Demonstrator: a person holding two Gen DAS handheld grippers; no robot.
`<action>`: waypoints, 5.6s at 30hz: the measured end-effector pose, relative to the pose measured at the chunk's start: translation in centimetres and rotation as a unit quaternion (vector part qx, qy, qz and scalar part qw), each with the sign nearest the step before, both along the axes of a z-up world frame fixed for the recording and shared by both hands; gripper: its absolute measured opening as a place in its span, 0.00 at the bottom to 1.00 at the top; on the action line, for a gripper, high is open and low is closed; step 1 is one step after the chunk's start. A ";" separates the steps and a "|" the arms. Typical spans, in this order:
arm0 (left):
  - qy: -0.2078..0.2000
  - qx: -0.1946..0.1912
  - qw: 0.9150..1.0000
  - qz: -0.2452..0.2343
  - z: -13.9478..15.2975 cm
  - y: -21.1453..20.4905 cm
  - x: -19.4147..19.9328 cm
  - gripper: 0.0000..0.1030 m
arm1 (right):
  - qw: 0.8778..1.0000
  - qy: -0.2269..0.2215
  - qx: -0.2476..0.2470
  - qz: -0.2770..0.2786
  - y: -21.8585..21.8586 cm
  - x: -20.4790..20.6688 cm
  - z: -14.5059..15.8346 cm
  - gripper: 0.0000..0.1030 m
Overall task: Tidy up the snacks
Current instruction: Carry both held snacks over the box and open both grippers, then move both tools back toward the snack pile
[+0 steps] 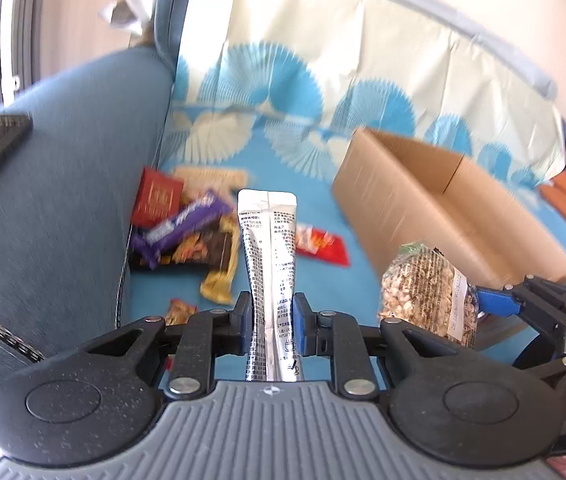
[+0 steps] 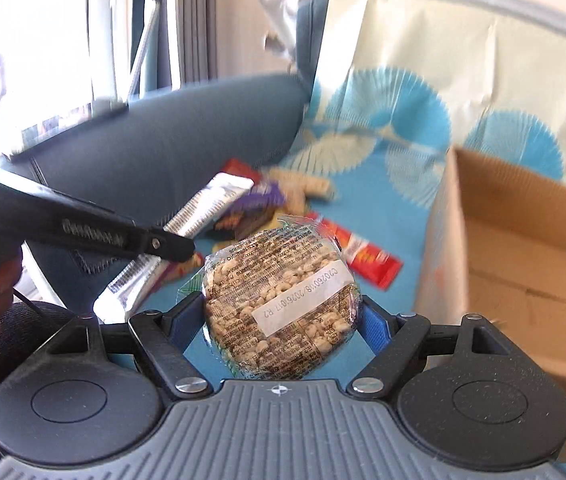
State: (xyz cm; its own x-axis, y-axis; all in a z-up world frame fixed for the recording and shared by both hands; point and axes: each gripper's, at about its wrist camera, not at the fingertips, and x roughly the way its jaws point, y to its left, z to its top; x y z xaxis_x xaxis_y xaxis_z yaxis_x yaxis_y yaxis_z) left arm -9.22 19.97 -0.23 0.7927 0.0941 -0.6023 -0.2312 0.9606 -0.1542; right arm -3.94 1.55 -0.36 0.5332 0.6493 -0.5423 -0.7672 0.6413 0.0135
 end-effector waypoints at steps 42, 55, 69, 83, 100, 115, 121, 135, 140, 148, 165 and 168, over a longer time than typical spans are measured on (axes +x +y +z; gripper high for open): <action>-0.025 -0.003 1.000 0.015 1.5 -1.9 0.3 0.22 | 0.950 -0.023 0.113 -0.290 -17.4 10.9 3.3 0.79; -0.041 -0.012 0.999 -0.022 5.0 -9.4 7.2 0.22 | 0.946 0.014 0.153 -0.286 -19.1 12.2 2.9 0.79; -0.063 -0.008 0.994 -0.092 7.0 -17.8 15.3 0.22 | 0.941 0.034 0.183 -0.282 -20.5 12.5 2.7 0.79; -0.066 -0.005 0.991 -0.116 7.1 -20.1 17.7 0.22 | 0.941 0.037 0.185 -0.281 -20.5 12.7 2.6 0.79; -0.077 -0.007 0.990 -0.116 7.5 -20.0 16.0 0.40 | 0.936 0.062 0.187 -0.292 -21.0 13.4 2.2 0.82; -0.096 0.003 0.993 -0.071 6.4 -11.7 7.1 0.30 | 0.945 0.043 0.145 -0.291 -19.1 12.4 2.5 0.90; -0.069 0.033 0.996 -0.036 4.2 -5.7 4.1 0.12 | 0.945 0.036 0.140 -0.292 -18.7 11.9 2.7 0.90; 0.075 -0.042 0.991 0.106 -1.2 4.7 3.8 0.14 | 0.957 0.004 0.103 -0.271 -15.2 9.5 3.8 0.55; 0.145 -0.049 0.978 0.145 -2.9 5.9 5.7 0.39 | 0.961 0.002 0.100 -0.258 -13.6 9.2 4.4 0.57; 0.213 -0.009 0.966 0.149 -4.5 6.0 8.8 0.47 | 0.967 0.005 0.107 -0.232 -11.3 8.6 5.6 0.62; 0.254 -0.017 0.956 0.147 -6.0 6.3 10.2 0.21 | 0.983 -0.002 0.087 -0.163 -6.2 6.9 7.2 0.73; 0.220 -0.034 0.963 0.150 -5.3 6.6 9.4 0.17 | 0.986 -0.016 0.068 -0.149 -4.9 6.3 7.2 0.74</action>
